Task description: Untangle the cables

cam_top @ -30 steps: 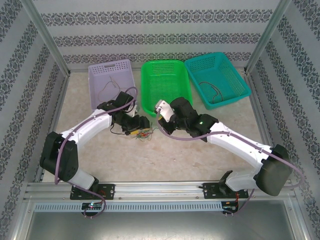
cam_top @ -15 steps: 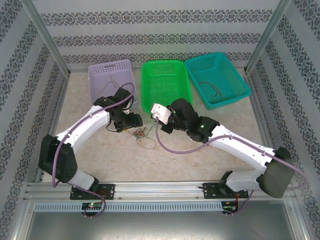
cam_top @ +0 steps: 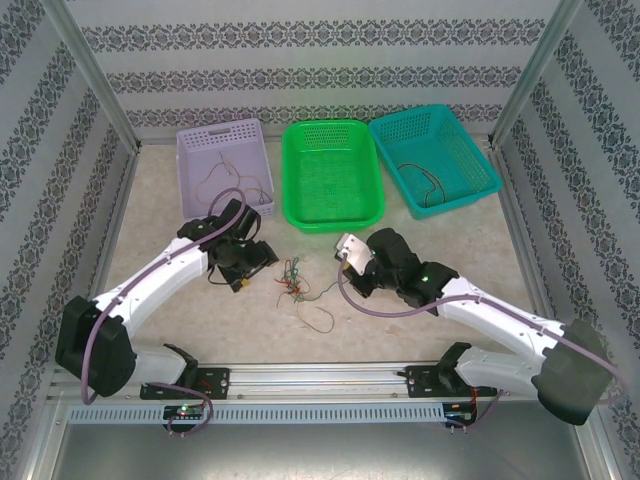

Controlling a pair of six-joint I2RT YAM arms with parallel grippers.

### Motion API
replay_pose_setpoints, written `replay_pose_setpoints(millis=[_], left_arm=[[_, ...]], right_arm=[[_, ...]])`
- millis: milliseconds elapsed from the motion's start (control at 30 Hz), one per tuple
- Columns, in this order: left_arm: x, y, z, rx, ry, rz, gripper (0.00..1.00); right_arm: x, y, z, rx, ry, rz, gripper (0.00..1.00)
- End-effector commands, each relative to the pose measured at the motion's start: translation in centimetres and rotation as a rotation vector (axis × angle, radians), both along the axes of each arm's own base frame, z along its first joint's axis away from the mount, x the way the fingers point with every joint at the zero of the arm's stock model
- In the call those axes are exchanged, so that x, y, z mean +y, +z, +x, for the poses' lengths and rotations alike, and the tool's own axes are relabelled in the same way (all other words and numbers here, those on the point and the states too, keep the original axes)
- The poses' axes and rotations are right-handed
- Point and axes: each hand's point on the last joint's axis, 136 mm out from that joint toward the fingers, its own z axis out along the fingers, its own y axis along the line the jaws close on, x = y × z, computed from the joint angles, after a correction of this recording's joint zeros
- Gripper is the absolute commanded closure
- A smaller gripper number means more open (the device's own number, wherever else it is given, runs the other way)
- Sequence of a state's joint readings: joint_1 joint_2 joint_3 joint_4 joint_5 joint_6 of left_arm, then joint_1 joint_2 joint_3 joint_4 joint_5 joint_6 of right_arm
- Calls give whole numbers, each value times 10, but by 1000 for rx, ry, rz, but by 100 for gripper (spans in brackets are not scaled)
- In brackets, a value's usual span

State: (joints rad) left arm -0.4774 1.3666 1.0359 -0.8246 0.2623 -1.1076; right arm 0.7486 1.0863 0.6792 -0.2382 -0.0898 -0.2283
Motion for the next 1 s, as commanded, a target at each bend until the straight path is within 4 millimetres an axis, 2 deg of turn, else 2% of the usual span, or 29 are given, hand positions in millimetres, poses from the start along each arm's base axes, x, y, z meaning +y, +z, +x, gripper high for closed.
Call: replay_pose_setpoints(millis=[0,67,267,400,500,633,800,967], left_arm=[[-33,3,17,-33,-117,-29,28],[-43,-2,20,-27,-208,22,28],[-72,-33,28,18,-445,165,27],[-93,-51,24,31,-538,215,27],[-101,-68,17,63,-575,250,29],[-88,-93,9,131,-584,352,37],[-77,-115,12,151,-564,420,52],[-48,-114,20,149,-511,581,77]], right_arm=[[-9,-8,-10,46,-44,9,100],[-11,-8,-9,43,-52,6,100],[-11,-6,-6,31,-53,1,100],[-11,-3,-7,27,-54,7,100],[-13,1,-8,18,-60,13,100],[-16,6,-10,7,-65,18,100],[-21,13,-11,-3,-85,20,100],[-32,30,-9,-38,-144,44,100]])
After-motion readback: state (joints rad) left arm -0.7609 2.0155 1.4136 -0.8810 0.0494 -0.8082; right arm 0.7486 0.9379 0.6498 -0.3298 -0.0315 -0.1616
